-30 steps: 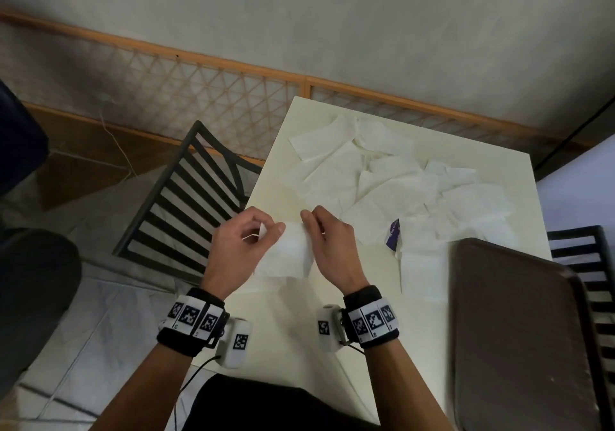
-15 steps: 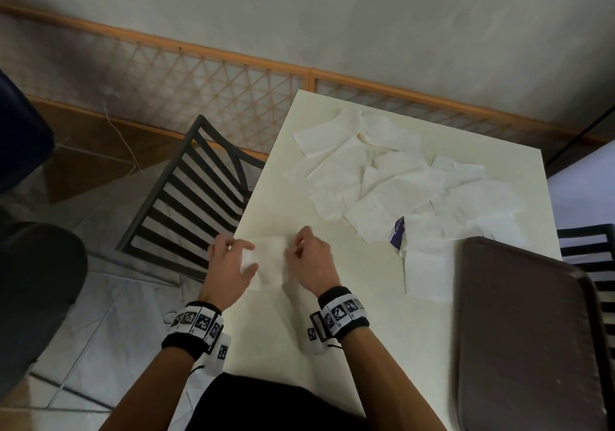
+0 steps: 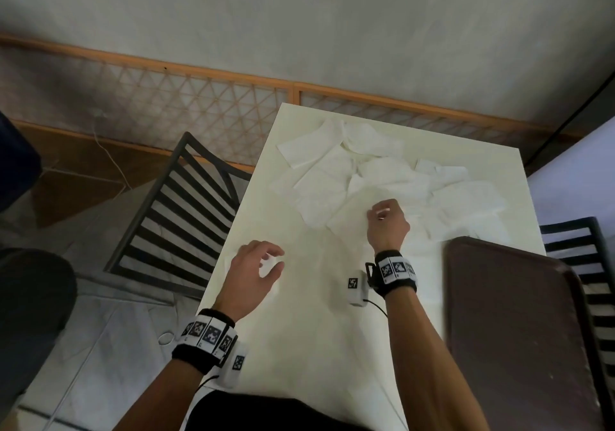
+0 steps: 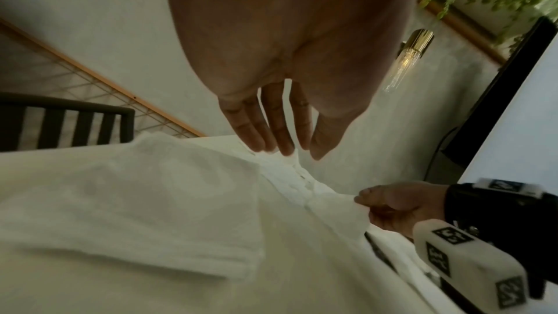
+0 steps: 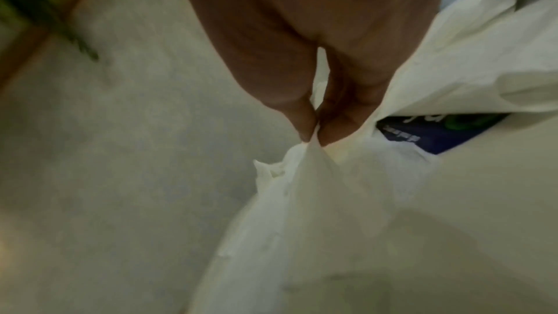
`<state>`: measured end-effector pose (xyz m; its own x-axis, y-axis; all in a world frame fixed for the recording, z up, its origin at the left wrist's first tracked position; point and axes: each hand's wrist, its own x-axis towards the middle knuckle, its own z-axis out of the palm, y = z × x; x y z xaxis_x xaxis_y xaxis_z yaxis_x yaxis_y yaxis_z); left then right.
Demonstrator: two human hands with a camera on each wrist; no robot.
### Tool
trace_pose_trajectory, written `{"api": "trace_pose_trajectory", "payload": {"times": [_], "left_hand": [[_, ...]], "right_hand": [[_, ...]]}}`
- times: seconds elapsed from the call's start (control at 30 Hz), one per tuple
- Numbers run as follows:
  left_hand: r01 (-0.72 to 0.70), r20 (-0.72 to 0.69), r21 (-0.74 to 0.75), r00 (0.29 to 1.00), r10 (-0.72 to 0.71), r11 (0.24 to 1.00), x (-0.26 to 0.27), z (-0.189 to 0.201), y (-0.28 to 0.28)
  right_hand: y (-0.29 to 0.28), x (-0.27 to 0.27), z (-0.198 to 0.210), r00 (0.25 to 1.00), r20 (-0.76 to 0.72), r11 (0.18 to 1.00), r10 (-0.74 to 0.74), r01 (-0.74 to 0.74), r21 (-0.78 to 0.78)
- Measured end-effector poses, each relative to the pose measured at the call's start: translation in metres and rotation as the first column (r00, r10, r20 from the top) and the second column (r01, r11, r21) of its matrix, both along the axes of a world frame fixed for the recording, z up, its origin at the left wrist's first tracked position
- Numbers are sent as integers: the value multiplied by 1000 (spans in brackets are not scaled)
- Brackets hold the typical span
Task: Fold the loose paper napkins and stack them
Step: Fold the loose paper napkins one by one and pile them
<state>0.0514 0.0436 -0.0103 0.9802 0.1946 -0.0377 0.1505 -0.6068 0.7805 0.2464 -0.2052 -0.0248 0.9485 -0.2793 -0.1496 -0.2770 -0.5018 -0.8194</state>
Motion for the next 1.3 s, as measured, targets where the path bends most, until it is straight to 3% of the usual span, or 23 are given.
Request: {"api": "trace_pose_trajectory", "payload": {"times": [0.1, 0.23, 0.4, 0.5, 0.7, 0.77, 0.87, 1.0, 1.13, 1.3], "left_hand": [[0, 55, -132, 998, 8, 991, 12, 10, -15], [-23, -42, -226, 999, 14, 974, 28, 11, -34], [-22, -256, -266, 966, -48, 964, 49, -8, -60], [-31, -307, -326, 949, -75, 945, 53, -22, -68], [-67, -236, -514, 969, -66, 855, 47, 8, -65], [-29, -212, -640, 967, -140, 767, 45, 28, -63], [62, -95, -751, 975, -202, 657, 39, 58, -58], [127, 34, -630, 990, -136, 766, 31, 84, -46], [245, 219, -484, 963, -155, 840, 29, 94, -31], [259, 268, -407, 951, -156, 876, 23, 110, -28]], "right_hand": [[-2, -31, 21, 998, 18, 981, 68, -70, 181], [-11, -70, 28, 972, -15, 919, 235, -217, 330], [-22, -101, 12, 943, -149, 939, 298, -261, 223], [-26, -111, 16, 929, -133, 916, 346, -304, 261], [-29, -118, 53, 907, 12, 822, 420, -386, 419], [-29, -121, 68, 888, 49, 759, 457, -418, 499], [-26, -125, 88, 905, 118, 729, 410, -402, 554], [-19, -131, 98, 952, 146, 705, 270, -299, 644], [-12, -135, 94, 960, 154, 655, 233, -272, 705], [-7, -136, 99, 930, 248, 614, 270, -365, 700]]}}
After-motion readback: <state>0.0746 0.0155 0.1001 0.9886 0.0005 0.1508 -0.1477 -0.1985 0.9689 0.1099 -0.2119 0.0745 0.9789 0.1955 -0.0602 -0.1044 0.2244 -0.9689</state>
